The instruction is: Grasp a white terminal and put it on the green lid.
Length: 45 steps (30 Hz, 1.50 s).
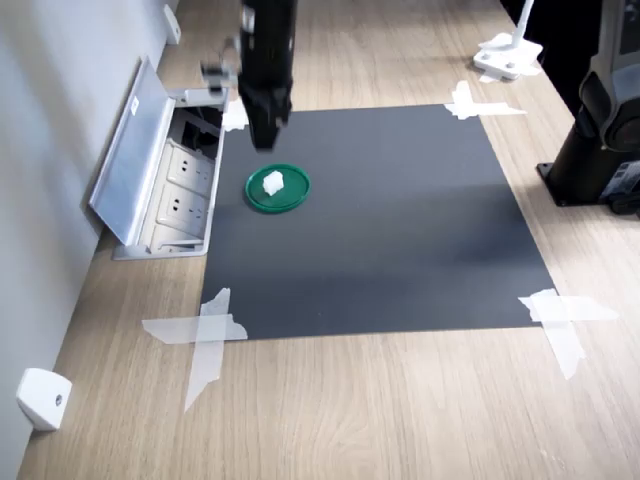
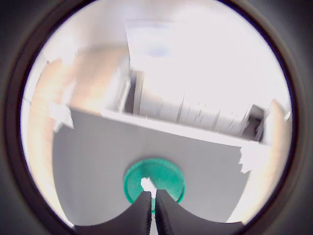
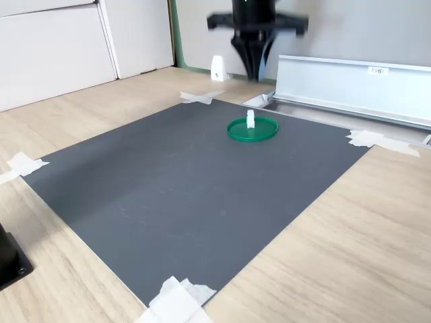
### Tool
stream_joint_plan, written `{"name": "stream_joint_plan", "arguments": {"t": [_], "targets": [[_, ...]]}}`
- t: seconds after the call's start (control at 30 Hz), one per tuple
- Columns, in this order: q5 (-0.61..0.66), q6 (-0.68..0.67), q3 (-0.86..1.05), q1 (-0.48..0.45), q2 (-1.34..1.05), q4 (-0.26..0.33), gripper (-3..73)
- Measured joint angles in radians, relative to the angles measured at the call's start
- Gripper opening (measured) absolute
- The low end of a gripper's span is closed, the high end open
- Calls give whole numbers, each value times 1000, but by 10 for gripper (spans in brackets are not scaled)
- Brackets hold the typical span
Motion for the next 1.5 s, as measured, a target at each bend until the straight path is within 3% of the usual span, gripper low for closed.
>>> {"name": "stream_joint_plan", "arguments": {"t": [0.13, 0.27, 0.57, 0.67, 0.8, 0.93, 1.13, 1.5], "targets": [[-54, 48, 42, 0, -177, 31, -5], [-188, 75, 217, 0, -389, 44, -5], [-751, 117, 850, 0, -1030, 154, -5], [-847, 115, 1056, 0, -1243, 171, -5], [-829, 79, 1262, 0, -1525, 177, -5], [-712, -2, 1360, 0, -1680, 177, -5], [-574, -41, 1376, 0, -1708, 177, -5], [-566, -43, 1376, 0, -1710, 177, -7]]}}
